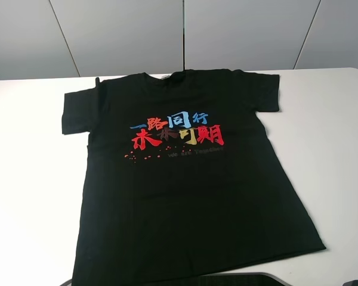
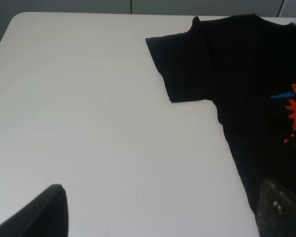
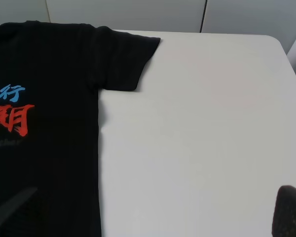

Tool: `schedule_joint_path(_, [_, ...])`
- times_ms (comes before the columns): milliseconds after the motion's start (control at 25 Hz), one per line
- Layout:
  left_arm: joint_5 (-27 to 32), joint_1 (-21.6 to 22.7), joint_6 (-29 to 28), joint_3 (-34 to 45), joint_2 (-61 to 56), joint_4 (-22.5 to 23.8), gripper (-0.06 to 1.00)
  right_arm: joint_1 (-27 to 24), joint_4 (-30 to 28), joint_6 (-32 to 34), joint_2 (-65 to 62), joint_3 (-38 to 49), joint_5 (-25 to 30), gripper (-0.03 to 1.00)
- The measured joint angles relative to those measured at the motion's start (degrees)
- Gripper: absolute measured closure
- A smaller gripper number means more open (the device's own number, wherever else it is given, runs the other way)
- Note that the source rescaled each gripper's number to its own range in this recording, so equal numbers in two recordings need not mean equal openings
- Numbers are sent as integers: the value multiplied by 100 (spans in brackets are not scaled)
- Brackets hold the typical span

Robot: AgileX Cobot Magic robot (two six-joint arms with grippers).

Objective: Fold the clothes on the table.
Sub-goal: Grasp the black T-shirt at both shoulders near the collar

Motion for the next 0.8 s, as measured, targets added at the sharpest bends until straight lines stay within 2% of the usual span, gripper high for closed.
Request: schedule_joint_path(800, [0, 0, 0, 0, 0, 0, -5, 0, 0, 0, 0, 0, 0, -3])
